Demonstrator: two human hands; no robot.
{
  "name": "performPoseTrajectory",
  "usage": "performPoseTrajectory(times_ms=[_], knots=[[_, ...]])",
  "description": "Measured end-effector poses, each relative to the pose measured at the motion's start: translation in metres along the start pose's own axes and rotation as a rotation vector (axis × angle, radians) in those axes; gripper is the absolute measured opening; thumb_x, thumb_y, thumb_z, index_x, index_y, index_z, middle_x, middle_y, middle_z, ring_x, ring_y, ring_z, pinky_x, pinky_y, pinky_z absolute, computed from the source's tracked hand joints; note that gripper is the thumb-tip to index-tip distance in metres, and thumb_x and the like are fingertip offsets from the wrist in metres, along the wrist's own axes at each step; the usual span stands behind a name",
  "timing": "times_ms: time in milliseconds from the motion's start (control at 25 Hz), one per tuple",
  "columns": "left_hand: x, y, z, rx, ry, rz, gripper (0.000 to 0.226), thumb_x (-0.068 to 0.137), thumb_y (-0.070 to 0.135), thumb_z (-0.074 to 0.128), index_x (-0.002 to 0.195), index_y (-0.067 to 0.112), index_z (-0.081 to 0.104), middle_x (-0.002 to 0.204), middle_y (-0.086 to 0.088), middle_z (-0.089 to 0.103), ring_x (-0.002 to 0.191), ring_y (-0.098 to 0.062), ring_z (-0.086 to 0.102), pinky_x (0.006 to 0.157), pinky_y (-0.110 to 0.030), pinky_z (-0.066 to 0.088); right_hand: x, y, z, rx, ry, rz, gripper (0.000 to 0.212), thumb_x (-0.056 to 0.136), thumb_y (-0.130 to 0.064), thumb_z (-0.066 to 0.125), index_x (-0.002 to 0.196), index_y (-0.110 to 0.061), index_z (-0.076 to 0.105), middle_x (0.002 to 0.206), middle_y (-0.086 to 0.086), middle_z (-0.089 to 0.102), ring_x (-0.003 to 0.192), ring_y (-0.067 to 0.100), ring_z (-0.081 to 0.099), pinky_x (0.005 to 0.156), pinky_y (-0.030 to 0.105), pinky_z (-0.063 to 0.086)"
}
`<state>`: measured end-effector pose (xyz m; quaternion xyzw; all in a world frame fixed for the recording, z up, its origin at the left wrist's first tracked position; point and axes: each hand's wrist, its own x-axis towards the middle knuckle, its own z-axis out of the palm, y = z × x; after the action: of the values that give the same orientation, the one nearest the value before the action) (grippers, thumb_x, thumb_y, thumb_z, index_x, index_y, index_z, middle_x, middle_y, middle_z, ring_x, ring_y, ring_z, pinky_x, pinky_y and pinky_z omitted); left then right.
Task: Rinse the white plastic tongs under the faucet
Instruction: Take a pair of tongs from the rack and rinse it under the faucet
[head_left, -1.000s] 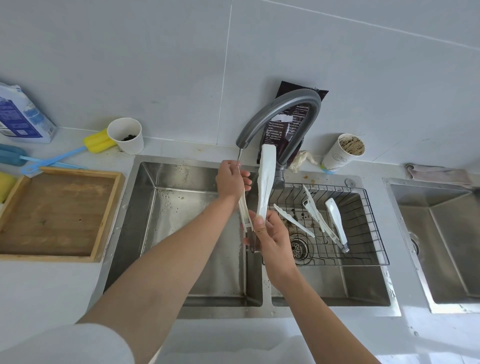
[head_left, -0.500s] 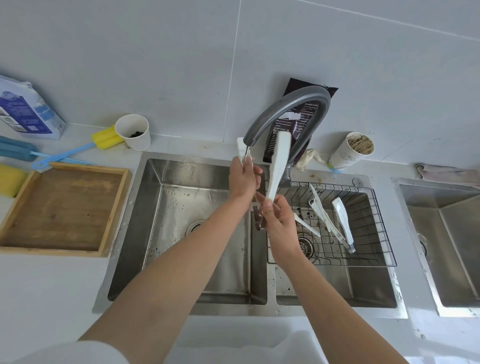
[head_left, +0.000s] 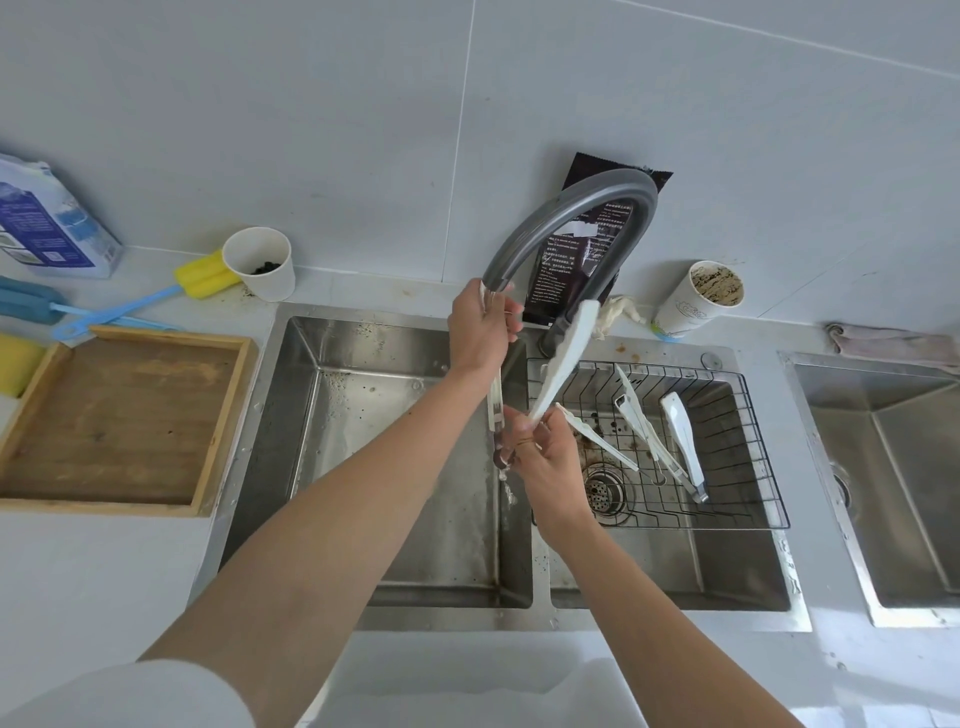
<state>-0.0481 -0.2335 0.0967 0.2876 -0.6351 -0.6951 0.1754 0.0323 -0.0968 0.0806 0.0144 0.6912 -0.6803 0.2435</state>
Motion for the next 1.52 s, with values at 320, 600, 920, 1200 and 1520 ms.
performPoseTrajectory(times_ms=[320, 600, 920, 1200, 1520], knots=[[-0.006, 0.009, -0.008, -0.013, -0.098, 0.071, 0.022, 0.102, 0.027, 0.048, 0.094, 0.011, 0.061, 0.065, 0.002, 0.056, 0.057, -0.012, 0.052, 0.055, -0.023, 0.046, 0.008, 0.003, 0.004, -0.029, 0.011, 0.101, 0.011, 0.099, -0.017, 0.058, 0.101, -0.011, 0.050, 0.105, 0.016, 0.070, 0.085, 0.023, 0.070, 0.077, 0.034, 0.061], [-0.027, -0.015, -0.005, 0.065, -0.143, 0.084, 0.039, 0.101, 0.044, 0.041, 0.086, 0.012, 0.057, 0.058, 0.005, 0.044, 0.047, -0.009, 0.039, 0.050, -0.024, 0.034, 0.018, -0.013, 0.008, 0.046, 0.044, 0.032, 0.010, 0.100, -0.011, 0.056, 0.097, -0.010, 0.046, 0.094, 0.022, 0.069, 0.081, 0.027, 0.070, 0.077, 0.037, 0.061], [-0.018, -0.011, -0.010, 0.049, -0.102, 0.019, 0.041, 0.100, 0.048, 0.041, 0.093, 0.010, 0.054, 0.061, 0.004, 0.043, 0.048, -0.007, 0.037, 0.048, -0.022, 0.032, 0.010, -0.003, 0.008, -0.045, 0.022, 0.035, 0.011, 0.102, -0.015, 0.052, 0.094, -0.019, 0.047, 0.097, 0.016, 0.072, 0.088, 0.027, 0.071, 0.081, 0.038, 0.060], [-0.020, -0.013, -0.008, 0.022, -0.059, 0.073, 0.035, 0.102, 0.042, 0.041, 0.090, 0.014, 0.059, 0.059, 0.005, 0.056, 0.049, -0.007, 0.051, 0.051, -0.022, 0.041, 0.011, -0.015, 0.013, -0.071, 0.028, 0.003, 0.008, 0.101, -0.013, 0.053, 0.096, -0.018, 0.049, 0.090, 0.010, 0.072, 0.082, 0.022, 0.070, 0.076, 0.034, 0.061], [-0.024, -0.013, -0.010, 0.007, -0.087, 0.066, 0.032, 0.103, 0.039, 0.039, 0.086, 0.019, 0.056, 0.060, 0.003, 0.054, 0.047, -0.008, 0.047, 0.048, -0.021, 0.038, 0.005, -0.004, 0.008, -0.134, 0.049, -0.011, 0.009, 0.100, -0.015, 0.056, 0.094, -0.019, 0.050, 0.089, 0.014, 0.072, 0.086, 0.027, 0.071, 0.089, 0.046, 0.058]])
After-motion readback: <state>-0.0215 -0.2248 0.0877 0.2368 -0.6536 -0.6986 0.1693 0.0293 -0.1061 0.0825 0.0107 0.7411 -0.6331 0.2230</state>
